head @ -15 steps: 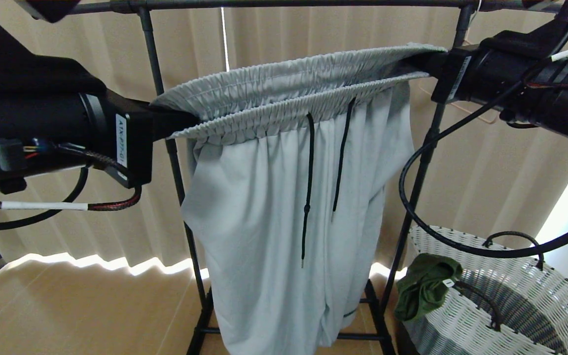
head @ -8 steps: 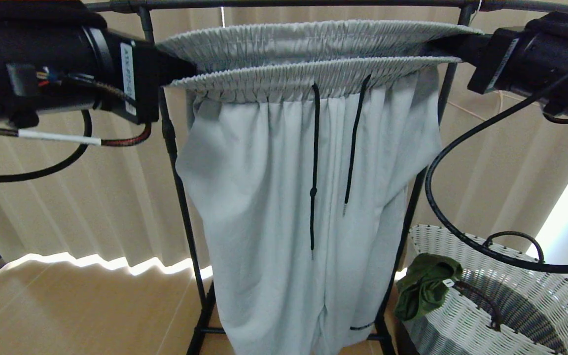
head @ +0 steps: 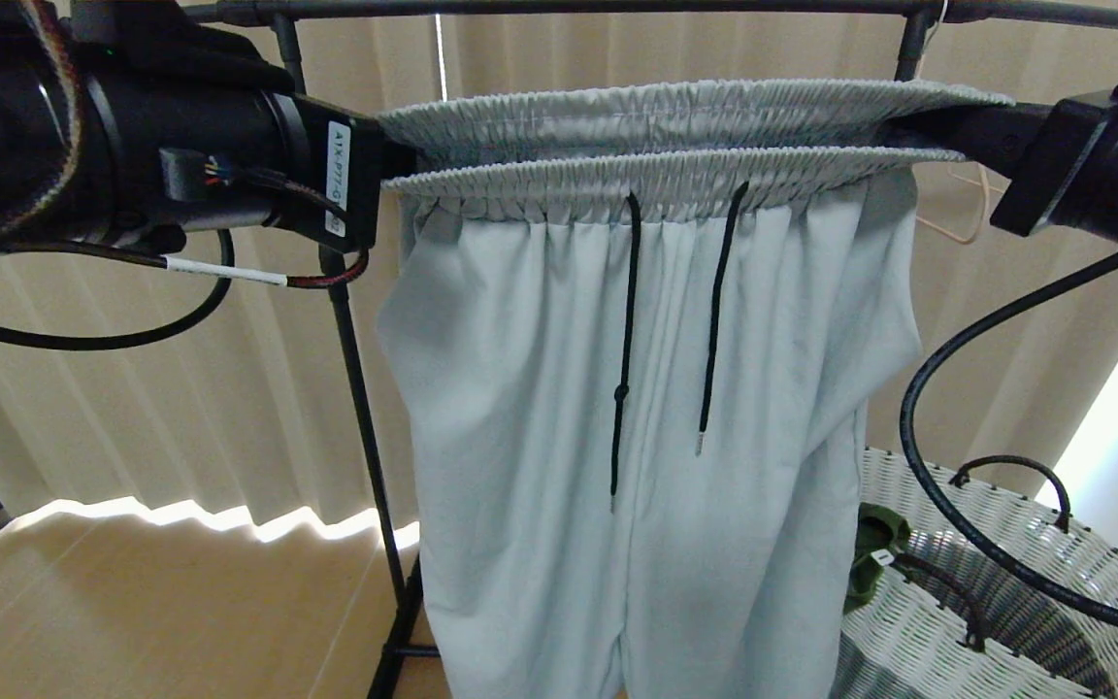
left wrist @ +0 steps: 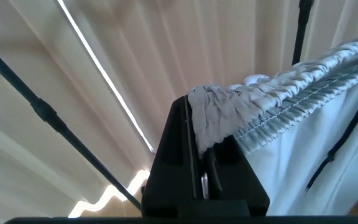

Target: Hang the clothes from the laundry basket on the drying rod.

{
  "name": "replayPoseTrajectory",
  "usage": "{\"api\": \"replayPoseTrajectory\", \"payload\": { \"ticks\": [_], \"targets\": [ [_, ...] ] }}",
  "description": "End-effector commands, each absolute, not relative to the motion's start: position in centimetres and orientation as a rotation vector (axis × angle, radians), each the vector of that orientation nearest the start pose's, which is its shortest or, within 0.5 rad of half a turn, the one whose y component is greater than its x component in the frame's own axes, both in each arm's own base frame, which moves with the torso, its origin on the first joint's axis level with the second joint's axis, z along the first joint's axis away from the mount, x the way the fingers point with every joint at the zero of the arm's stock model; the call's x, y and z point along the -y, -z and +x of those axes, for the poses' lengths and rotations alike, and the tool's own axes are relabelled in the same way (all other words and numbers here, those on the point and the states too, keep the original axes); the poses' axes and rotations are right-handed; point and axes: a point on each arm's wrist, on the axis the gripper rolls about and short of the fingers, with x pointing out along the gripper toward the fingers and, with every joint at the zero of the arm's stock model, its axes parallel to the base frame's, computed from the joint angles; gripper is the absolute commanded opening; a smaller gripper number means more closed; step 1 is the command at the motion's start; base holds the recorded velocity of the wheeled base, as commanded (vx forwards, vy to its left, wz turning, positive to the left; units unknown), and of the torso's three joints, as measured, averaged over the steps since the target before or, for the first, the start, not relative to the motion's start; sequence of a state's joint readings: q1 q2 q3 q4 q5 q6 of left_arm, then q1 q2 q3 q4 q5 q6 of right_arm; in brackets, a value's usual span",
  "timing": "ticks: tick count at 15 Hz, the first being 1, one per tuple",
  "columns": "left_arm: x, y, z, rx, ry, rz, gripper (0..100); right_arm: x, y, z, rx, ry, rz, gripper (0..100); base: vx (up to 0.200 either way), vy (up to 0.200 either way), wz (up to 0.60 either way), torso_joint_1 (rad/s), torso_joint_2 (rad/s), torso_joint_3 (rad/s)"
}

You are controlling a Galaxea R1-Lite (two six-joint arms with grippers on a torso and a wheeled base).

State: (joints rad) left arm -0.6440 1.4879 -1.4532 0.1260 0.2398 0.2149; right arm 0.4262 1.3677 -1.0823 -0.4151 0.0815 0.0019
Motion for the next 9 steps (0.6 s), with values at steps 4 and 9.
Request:
{"api": "replayPoseTrajectory", "payload": {
  "ticks": [4,9],
  "targets": [
    [15.1,-35.0,21.3,-0.11,0.406,0.289,0,-9.5,-33.1,20.5,0.128,-0.506,0.024,0,0.0,0.0,0.0,0.0,0.0,0.0],
    [16.1,-35.3,23.3,-0.103,0.387,0.292,0,-8.1,-33.5,17.4,0.078,-0.509,0.015,0,0.0,0.0,0.0,0.0,0.0,0.0]
  ]
}}
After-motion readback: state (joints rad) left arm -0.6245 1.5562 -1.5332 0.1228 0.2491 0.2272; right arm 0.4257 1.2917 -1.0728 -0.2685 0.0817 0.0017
